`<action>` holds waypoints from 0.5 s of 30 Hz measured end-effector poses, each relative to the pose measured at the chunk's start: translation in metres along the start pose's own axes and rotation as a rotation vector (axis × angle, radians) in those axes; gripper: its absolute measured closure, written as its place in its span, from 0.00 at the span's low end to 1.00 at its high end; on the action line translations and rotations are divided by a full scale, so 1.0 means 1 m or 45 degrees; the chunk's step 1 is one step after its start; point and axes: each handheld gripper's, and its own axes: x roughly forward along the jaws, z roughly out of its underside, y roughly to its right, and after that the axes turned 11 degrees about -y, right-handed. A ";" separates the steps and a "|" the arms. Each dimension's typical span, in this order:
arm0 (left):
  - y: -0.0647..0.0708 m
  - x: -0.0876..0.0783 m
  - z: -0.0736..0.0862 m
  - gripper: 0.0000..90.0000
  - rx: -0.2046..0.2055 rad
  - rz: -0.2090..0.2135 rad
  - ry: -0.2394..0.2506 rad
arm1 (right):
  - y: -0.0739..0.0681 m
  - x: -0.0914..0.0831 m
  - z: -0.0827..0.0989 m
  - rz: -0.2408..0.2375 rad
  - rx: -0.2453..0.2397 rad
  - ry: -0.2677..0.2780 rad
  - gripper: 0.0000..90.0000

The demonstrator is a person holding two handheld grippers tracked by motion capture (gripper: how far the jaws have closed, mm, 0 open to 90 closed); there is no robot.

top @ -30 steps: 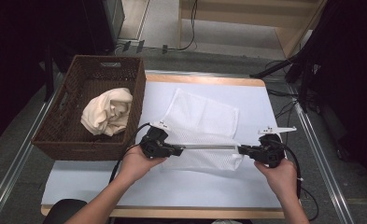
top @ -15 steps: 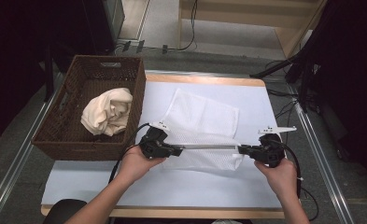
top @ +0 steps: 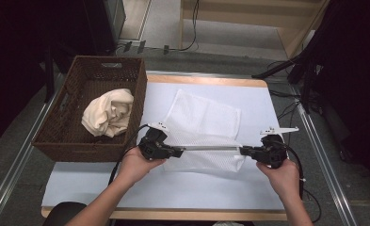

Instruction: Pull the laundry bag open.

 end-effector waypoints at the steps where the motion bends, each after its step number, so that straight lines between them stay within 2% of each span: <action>1: 0.000 0.000 0.000 0.97 0.003 0.000 -0.001 | 0.000 -0.001 0.000 0.001 -0.004 0.002 0.95; 5: 0.000 -0.001 0.002 0.97 -0.004 -0.015 -0.006 | -0.001 -0.003 0.000 0.013 -0.017 -0.003 0.95; 12: -0.001 -0.007 0.013 0.97 -0.010 -0.022 -0.019 | 0.006 -0.002 0.009 0.000 -0.032 -0.038 0.95; 15: -0.004 -0.009 0.014 0.97 -0.040 -0.027 -0.004 | 0.009 -0.001 0.010 -0.016 -0.020 -0.045 0.95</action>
